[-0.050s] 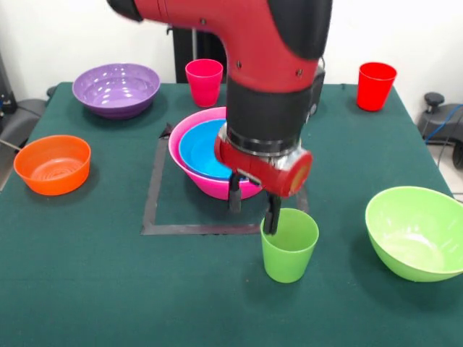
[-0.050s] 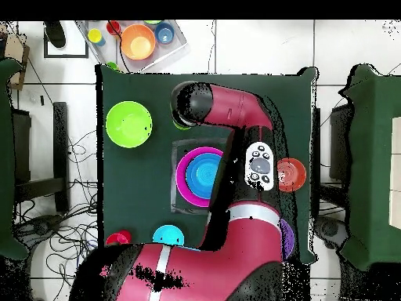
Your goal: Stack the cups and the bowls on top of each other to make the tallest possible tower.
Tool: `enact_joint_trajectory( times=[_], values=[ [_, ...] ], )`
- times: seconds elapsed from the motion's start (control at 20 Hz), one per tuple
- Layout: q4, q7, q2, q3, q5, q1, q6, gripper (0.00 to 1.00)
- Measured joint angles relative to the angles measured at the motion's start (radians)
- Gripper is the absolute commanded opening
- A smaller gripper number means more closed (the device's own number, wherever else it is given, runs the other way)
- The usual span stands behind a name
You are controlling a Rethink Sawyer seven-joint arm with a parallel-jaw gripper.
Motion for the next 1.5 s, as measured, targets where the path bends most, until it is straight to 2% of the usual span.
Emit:
enact_joint_trajectory(
  times=[0.5, 1.15, 1.5],
  values=[
    [-0.013, 0.0, 0.042, 0.0, 0.019, 0.009, 0.0, 1.0],
    [-0.012, 0.0, 0.035, 0.0, 0.038, 0.04, -0.001, 1.0],
    [0.024, 0.0, 0.024, 0.0, 0.038, 0.044, -0.068, 1.0]
  ],
)
